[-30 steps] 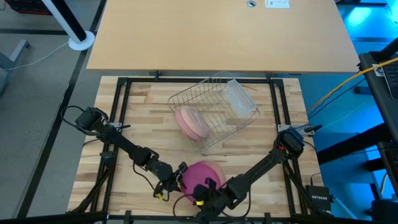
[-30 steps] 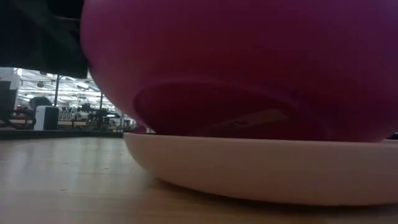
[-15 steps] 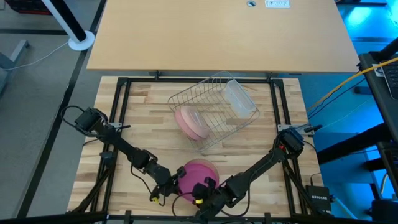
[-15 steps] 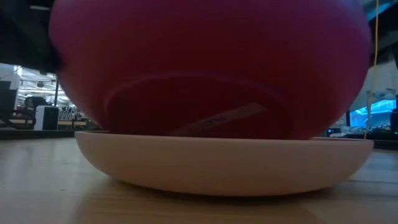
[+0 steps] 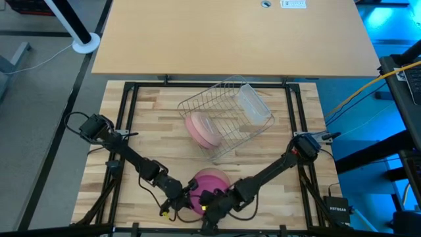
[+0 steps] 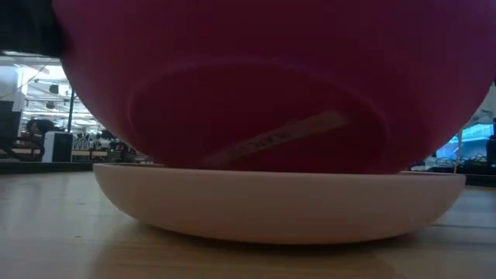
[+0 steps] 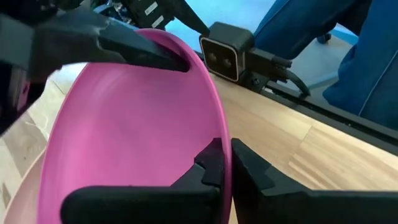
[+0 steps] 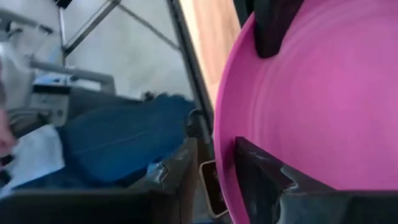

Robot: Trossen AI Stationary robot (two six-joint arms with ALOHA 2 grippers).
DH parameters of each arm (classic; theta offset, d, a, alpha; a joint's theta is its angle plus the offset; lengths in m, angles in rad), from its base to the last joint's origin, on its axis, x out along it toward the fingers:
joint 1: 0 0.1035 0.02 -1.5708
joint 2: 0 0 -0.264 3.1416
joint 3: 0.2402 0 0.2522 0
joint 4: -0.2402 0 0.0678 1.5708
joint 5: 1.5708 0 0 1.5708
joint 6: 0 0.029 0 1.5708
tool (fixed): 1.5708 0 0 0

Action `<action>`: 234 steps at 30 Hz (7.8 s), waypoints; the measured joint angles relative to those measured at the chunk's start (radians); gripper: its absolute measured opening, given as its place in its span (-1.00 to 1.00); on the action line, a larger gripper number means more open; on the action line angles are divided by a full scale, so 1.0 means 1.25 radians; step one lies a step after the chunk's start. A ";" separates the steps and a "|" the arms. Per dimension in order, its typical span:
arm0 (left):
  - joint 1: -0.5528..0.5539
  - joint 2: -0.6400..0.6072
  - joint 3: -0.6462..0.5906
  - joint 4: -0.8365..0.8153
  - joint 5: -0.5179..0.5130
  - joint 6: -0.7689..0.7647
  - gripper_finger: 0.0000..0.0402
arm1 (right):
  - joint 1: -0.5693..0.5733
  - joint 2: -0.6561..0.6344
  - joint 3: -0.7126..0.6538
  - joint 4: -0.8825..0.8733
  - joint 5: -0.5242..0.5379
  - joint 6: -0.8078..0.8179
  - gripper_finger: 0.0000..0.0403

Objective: Sort dishes
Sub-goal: Put the pink plate into the dish rack

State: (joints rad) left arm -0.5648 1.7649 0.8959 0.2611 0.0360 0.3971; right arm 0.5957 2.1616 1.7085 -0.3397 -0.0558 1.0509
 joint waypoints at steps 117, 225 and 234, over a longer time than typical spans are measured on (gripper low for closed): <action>0.330 0.086 0.281 0.301 -1.039 -1.281 -1.00 | 0.077 -0.938 -0.081 -0.985 1.139 -0.521 -0.45; 0.324 0.108 0.290 0.238 -0.975 -1.212 -0.97 | -0.056 -0.650 -0.702 0.037 1.104 -0.209 -0.45; 0.324 0.108 0.290 0.210 -0.971 -1.089 -0.97 | -0.137 -0.567 -0.703 0.118 0.991 -0.266 -0.45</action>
State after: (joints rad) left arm -0.1601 1.9003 1.2587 0.5235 -1.1782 -0.9646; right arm 0.4246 1.4534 0.8303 -0.1927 1.1824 0.7184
